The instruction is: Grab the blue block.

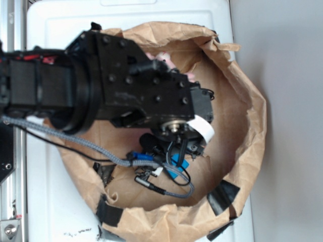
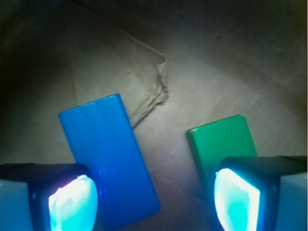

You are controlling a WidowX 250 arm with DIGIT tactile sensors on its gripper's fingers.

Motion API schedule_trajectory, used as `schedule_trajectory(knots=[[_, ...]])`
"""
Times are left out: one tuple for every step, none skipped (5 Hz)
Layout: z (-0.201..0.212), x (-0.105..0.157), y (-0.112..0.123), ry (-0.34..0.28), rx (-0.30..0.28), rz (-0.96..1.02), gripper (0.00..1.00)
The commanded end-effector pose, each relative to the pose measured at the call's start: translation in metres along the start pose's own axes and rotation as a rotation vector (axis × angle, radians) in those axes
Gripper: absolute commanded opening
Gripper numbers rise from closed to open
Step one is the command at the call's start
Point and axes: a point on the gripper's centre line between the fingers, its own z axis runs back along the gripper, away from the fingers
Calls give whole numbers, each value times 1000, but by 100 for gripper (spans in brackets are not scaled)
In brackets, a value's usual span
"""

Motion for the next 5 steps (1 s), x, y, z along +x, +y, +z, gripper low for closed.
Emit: schedule_trajectory(knots=[[-18,0,-27,12,-64,-25,100],[-23,-6,-37,19,-83,-25,100],[-23,-4,-44,-4,-81,-18,100],[-32,2,-41,-4,-68,6,100],[-49,10,-36,-9,-33,-1,100]])
